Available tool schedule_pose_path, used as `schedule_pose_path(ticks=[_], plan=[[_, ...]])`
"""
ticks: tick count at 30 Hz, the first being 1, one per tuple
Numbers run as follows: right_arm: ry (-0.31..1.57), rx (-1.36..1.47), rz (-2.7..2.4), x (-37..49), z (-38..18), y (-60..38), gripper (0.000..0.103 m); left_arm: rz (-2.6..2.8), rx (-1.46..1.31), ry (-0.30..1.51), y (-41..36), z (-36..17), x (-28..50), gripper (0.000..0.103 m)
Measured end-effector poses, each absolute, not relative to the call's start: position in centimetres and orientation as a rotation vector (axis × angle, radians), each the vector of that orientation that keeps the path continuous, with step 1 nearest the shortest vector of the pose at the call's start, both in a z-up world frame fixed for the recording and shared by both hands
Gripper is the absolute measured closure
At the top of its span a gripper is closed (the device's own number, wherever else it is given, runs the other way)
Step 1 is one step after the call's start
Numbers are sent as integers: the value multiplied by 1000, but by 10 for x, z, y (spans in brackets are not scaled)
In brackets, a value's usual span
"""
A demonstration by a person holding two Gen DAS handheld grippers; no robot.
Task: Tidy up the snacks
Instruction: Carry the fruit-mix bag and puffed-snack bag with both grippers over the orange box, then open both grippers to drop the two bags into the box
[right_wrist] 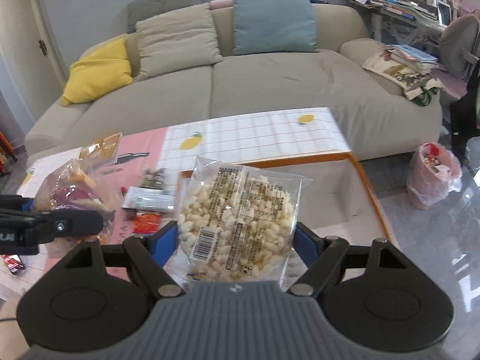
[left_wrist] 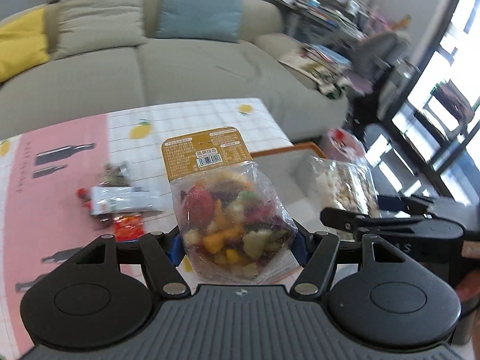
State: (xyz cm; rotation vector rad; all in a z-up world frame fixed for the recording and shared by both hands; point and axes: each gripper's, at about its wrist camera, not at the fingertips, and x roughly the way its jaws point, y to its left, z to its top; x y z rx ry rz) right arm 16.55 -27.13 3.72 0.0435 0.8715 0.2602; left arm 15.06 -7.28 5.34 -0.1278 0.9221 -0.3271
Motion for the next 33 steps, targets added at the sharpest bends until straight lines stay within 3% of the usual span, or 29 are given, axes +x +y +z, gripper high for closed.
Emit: schedule_pose_path(ticks=[14, 24, 33], plan=[[1054, -107, 281, 230, -29, -322, 25, -518, -16, 1088, -155, -2, 211, 27], [1283, -239, 385, 273, -85, -322, 24, -574, 20, 1252, -184, -49, 247, 27], [1379, -358, 421, 279, -117, -312, 24, -551, 37, 1339, -187, -74, 260, 23]])
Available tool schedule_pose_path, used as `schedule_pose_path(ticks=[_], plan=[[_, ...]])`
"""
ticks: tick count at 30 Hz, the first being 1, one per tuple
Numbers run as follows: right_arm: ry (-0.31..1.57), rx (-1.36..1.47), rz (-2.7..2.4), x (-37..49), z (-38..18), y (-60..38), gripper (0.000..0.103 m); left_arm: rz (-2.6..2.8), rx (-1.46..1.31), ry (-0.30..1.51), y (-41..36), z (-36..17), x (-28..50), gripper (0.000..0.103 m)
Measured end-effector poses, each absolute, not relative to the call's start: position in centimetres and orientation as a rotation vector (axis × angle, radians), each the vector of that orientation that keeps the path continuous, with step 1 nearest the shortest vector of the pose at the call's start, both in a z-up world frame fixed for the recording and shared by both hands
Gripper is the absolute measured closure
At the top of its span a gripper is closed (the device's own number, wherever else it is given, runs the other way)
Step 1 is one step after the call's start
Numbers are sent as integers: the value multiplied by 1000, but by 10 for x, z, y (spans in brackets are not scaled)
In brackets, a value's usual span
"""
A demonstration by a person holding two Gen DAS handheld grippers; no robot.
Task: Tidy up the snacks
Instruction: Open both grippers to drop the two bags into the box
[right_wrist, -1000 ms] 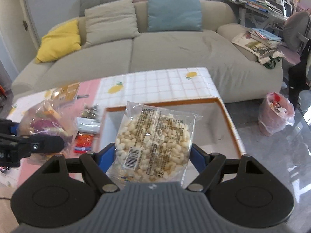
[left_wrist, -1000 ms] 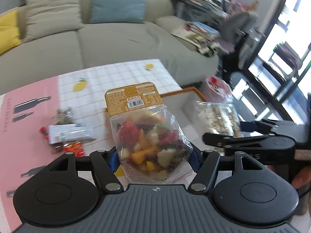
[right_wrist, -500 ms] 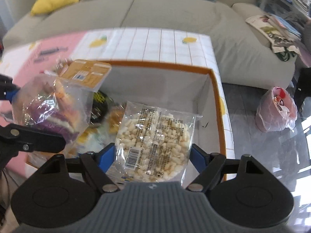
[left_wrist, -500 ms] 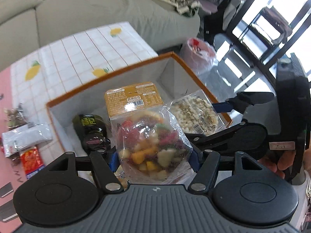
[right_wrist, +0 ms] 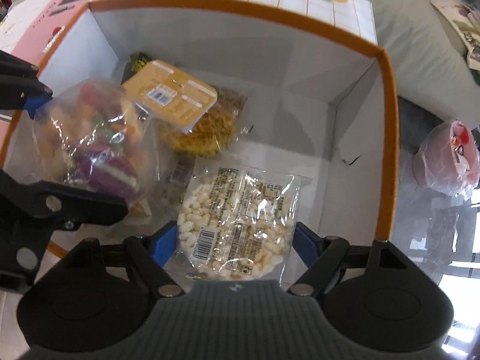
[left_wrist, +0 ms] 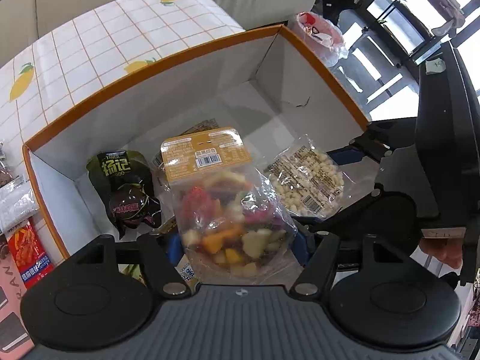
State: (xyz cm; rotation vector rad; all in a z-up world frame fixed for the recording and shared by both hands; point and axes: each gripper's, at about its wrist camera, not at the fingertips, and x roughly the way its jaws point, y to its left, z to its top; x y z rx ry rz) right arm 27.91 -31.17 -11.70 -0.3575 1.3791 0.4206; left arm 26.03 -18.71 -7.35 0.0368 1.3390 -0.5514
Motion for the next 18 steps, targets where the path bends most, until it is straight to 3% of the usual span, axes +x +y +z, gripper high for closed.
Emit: schedule_pose_path(ticks=[3, 7, 11, 18], plan=[[1394, -361, 422, 282, -121, -308, 23, -553, 11, 1344, -184, -75, 260, 14], [1403, -359, 415, 287, -123, -306, 21, -585, -21, 1327, -184, -71, 261, 12], [1385, -380, 397, 287, -121, -307, 17, -585, -30, 1289, -182, -59, 257, 1], [1358, -381, 368, 281, -105, -312, 10, -571, -65, 1236, -170, -41, 250, 0]])
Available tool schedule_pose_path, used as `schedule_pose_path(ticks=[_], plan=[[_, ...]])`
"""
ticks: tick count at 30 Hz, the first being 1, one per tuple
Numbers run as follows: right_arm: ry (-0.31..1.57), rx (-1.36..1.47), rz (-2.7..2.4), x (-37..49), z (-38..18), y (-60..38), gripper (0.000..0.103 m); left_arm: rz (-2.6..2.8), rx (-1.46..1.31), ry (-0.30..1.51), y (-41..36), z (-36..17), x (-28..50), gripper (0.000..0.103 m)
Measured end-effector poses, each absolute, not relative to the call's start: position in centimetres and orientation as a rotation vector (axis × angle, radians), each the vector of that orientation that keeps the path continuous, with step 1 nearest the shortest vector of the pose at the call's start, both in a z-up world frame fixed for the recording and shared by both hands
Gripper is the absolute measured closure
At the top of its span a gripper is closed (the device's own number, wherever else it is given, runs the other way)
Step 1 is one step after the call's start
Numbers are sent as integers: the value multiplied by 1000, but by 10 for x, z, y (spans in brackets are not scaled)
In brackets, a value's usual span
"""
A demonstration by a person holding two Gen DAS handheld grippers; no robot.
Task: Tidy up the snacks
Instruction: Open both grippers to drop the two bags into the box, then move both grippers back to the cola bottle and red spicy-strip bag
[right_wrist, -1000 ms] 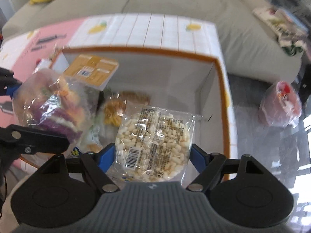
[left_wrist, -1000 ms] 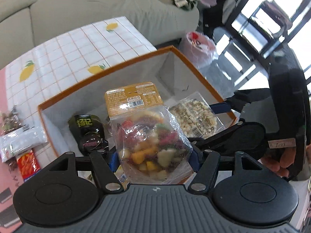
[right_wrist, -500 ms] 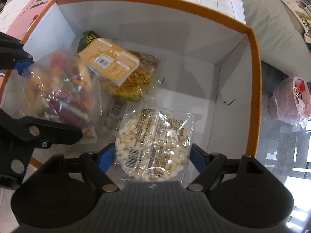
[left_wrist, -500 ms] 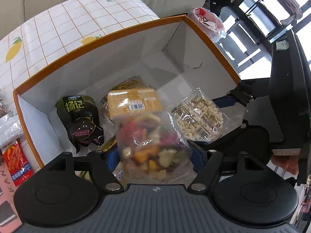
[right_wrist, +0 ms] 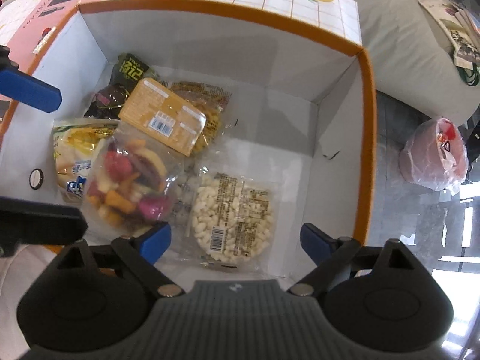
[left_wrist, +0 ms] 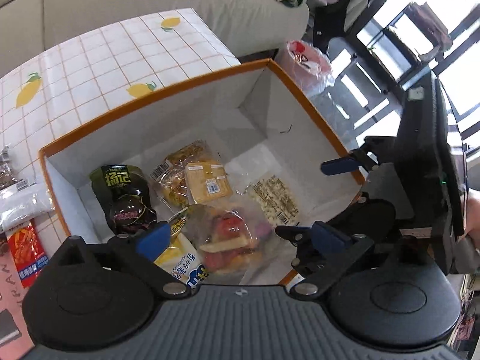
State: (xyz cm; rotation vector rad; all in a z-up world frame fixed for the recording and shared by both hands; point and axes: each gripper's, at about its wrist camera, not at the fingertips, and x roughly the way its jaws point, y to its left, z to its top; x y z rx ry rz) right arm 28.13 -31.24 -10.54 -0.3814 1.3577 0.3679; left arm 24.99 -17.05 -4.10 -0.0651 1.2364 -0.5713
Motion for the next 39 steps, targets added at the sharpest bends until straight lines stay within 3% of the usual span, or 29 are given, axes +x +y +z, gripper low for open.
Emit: schedule_pose_path(ticks=[2, 16, 27, 34, 36, 39], plan=[[1339, -373, 360, 277, -101, -313, 5, -565, -87, 1224, -165, -36, 247, 0], [1177, -187, 230, 230, -48, -315, 4, -494, -292, 1113, -106, 0, 217, 0], [1023, 72, 289, 184, -17, -251, 4, -420, -446, 1020, -26, 14, 182, 2], [891, 64, 324, 162, -2, -187, 5, -306, -464, 962, 31, 9, 167, 48], [863, 47, 342, 160, 4, -168, 9, -264, -447, 936, 45, 9, 164, 70], [831, 12, 374, 163, 10, -142, 11, -205, -429, 901, 65, 9, 162, 70]])
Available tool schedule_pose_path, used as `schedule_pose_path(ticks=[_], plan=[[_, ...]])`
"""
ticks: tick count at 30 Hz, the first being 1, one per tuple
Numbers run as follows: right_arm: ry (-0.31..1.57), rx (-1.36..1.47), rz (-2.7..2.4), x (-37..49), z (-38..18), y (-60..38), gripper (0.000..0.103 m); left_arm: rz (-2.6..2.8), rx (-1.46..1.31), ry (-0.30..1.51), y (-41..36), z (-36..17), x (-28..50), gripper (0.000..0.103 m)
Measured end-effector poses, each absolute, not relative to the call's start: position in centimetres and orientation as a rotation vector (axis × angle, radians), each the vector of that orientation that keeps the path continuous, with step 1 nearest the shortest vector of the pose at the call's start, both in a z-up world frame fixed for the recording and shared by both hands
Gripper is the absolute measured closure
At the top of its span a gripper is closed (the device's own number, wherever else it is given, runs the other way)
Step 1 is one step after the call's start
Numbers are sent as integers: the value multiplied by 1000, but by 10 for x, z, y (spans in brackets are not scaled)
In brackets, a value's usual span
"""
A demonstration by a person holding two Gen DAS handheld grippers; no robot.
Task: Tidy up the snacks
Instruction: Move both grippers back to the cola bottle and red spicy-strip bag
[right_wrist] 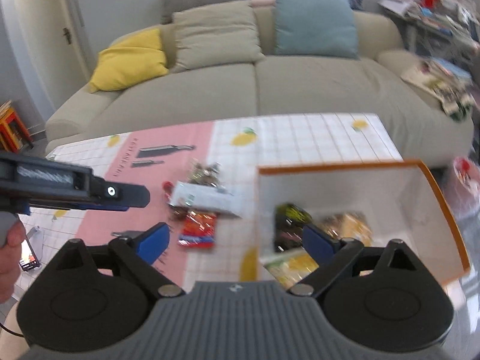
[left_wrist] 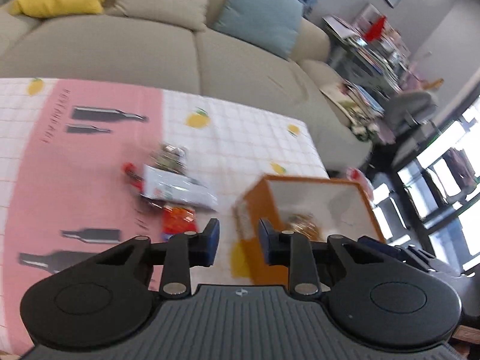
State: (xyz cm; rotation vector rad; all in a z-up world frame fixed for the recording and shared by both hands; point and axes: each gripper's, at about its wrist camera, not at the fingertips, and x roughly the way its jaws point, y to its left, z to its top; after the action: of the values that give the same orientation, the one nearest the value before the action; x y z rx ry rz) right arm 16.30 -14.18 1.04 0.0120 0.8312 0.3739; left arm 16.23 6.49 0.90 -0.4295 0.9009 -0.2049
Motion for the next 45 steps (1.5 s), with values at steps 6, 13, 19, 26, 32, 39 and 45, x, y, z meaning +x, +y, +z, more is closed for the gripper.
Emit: schedule_pose_path(ticks=[6, 13, 19, 26, 32, 39, 45], plan=[[846, -22, 415, 183, -2, -100, 10, -116, -419, 844, 94, 3, 167, 5], [821, -144, 456, 198, -45, -61, 18, -102, -348, 940, 110, -28, 192, 5], [835, -277, 527, 226, -79, -37, 28, -115, -316, 994, 119, -54, 215, 11], [871, -444, 612, 265, -108, -10, 30, -144, -300, 1046, 130, -85, 249, 24], [955, -543, 690, 303, -124, 4, 31, -194, -275, 1113, 131, -108, 272, 24], [1055, -642, 791, 329, -144, 22, 31, -232, -312, 1156, 135, -134, 287, 26], [1070, -718, 815, 339, -152, 28, 28, -212, -347, 1168, 132, -149, 296, 31]])
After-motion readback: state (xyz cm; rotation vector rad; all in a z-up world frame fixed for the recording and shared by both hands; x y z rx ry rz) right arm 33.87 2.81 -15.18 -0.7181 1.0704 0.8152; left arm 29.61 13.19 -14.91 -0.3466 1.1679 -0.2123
